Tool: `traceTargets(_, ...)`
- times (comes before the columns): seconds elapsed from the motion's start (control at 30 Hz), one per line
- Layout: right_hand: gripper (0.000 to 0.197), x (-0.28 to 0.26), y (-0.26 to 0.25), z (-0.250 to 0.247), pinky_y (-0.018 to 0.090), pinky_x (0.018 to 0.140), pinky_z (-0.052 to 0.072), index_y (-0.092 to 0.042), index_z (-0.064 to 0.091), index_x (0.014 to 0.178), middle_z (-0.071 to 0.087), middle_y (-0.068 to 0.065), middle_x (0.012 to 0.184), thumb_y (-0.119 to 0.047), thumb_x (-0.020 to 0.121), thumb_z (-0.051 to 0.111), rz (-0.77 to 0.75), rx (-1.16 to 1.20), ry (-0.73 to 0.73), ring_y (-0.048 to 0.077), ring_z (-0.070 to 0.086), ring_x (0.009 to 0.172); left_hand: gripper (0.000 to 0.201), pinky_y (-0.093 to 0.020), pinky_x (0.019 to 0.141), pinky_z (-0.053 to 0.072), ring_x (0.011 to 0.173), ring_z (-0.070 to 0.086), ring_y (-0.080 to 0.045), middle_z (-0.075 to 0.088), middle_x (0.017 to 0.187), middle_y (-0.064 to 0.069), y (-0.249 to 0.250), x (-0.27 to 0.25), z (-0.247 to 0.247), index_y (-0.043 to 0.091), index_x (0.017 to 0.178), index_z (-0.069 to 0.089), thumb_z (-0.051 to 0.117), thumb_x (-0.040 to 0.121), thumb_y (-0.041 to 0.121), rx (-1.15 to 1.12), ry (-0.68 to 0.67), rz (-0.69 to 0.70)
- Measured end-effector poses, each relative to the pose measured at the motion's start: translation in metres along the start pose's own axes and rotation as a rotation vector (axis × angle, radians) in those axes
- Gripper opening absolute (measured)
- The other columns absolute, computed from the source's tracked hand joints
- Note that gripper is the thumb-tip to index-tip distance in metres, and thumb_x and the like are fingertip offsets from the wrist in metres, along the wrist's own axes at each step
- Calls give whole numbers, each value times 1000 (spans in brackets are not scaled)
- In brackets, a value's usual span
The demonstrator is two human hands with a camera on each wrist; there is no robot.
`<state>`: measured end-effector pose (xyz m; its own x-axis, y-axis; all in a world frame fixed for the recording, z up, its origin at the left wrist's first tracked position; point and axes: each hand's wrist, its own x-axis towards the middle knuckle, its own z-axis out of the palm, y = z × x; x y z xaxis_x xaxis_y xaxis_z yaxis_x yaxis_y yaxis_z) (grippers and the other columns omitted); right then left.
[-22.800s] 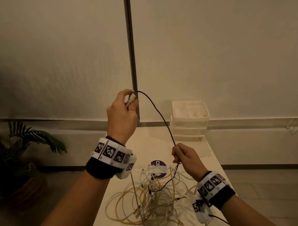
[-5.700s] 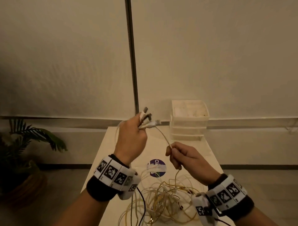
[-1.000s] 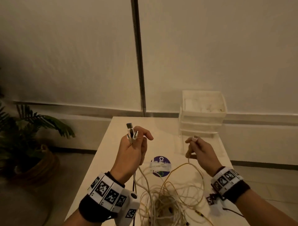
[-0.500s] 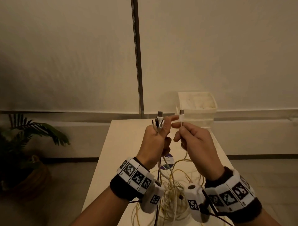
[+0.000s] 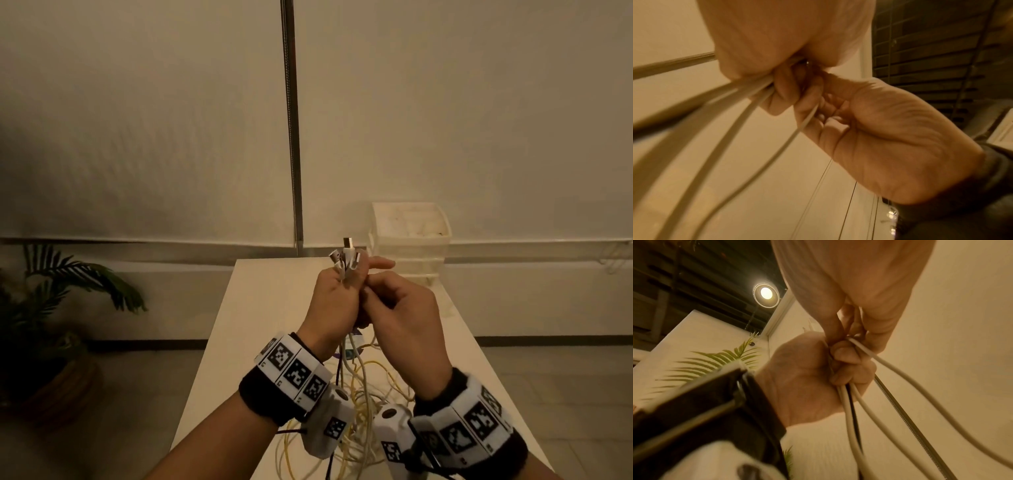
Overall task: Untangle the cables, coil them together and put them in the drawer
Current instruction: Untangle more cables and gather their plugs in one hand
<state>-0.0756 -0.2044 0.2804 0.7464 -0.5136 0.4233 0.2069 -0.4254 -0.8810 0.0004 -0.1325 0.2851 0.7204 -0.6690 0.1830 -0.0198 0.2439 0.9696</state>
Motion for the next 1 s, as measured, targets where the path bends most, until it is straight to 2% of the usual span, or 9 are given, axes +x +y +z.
traceTargets(0.1,28,-5,4,-3,27,60,56,-34,68,95,71,-18,89,-8,86,67,-50,-49,28,11,66,63,54,-59,59,51,66,58,-31,63,65,-11,5,3,2,5,79,68,43,87,52,94,77,59)
traceTargets(0.23,16,-13,17,-13,21,55,50,-21,57,89,64,-6,77,-14,84,70,-114,-122,19,10,60,63,48,-47,72,57,70,65,-25,61,67,-9,14,8,1,10,66,55,39,95,44,152,146,155)
traceTargets(0.3,15,-14,30,-20,20,52,44,-18,53,84,60,-1,67,-17,86,68,-82,-141,-75,12,54,57,50,-44,63,59,56,61,-26,49,59,-10,25,13,-2,10,64,47,37,97,46,36,159,132)
traceTargets(0.37,10,-15,44,-28,11,52,40,-14,57,82,60,4,64,-16,90,63,-41,-118,-237,8,52,54,52,-26,41,43,40,36,-14,29,52,-1,43,17,-11,17,60,36,37,97,53,-117,199,104)
traceTargets(0.43,16,-16,58,-37,6,58,40,-10,59,80,58,1,64,-13,95,55,-5,-96,-387,3,52,57,52,-19,38,22,40,21,-9,22,51,4,58,21,-22,21,59,30,35,98,55,-188,254,109)
traceTargets(0.53,25,-11,68,-51,5,61,40,-19,53,74,55,-7,64,-16,99,49,-8,-170,-525,-4,55,60,51,-18,39,17,40,19,-9,23,51,5,67,19,-33,21,60,30,33,99,54,-153,331,161)
traceTargets(0.77,15,11,112,-66,35,97,29,-32,49,97,71,-18,82,-40,100,37,-67,-724,-739,2,60,76,50,-19,39,21,40,22,-9,28,50,5,85,15,-51,20,60,32,31,103,47,-101,454,337)
traceTargets(0.9,17,13,122,-81,31,75,47,-33,55,110,66,-7,66,-28,97,47,62,-618,-818,9,61,67,54,-19,39,20,39,21,-9,26,48,6,95,14,-49,21,58,31,29,101,53,-108,535,391)
traceTargets(1.0,18,16,128,-89,24,64,44,-29,62,101,57,-6,61,-19,97,48,48,-492,-696,4,53,58,48,-19,40,20,40,20,-10,28,49,5,94,17,-43,21,59,31,32,104,39,-40,535,383)
